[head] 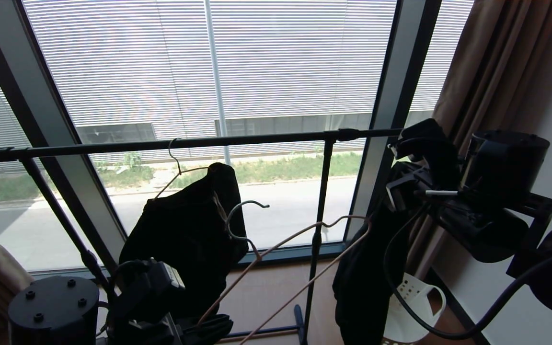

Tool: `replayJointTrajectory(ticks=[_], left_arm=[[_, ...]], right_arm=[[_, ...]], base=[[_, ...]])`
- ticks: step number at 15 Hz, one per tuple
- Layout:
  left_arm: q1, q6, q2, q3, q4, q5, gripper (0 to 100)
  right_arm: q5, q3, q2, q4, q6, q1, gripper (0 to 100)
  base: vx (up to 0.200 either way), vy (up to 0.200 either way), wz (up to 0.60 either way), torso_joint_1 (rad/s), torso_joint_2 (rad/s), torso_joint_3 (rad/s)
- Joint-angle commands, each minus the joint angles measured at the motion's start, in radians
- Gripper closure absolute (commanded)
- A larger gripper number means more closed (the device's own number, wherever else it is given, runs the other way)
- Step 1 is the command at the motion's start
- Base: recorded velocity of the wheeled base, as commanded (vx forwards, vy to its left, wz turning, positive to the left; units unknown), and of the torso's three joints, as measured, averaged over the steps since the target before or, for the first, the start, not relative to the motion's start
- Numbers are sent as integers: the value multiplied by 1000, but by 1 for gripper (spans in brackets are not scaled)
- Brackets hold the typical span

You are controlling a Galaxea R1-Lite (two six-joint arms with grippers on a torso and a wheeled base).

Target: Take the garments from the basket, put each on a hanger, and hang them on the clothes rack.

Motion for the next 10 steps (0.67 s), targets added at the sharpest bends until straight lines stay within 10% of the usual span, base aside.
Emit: replayJointTrajectory(ticks=[1, 10], left_arm=[[-25, -1, 98, -33, -41, 0, 100], [-27, -2, 184, -59, -178, 3, 100]], right_arm=[[0, -3, 2, 1, 0, 1, 100], [-8, -3, 17, -1, 0, 75, 100]], base=[[0, 0, 0, 0, 0, 0], [0, 0, 0, 0, 0, 0]])
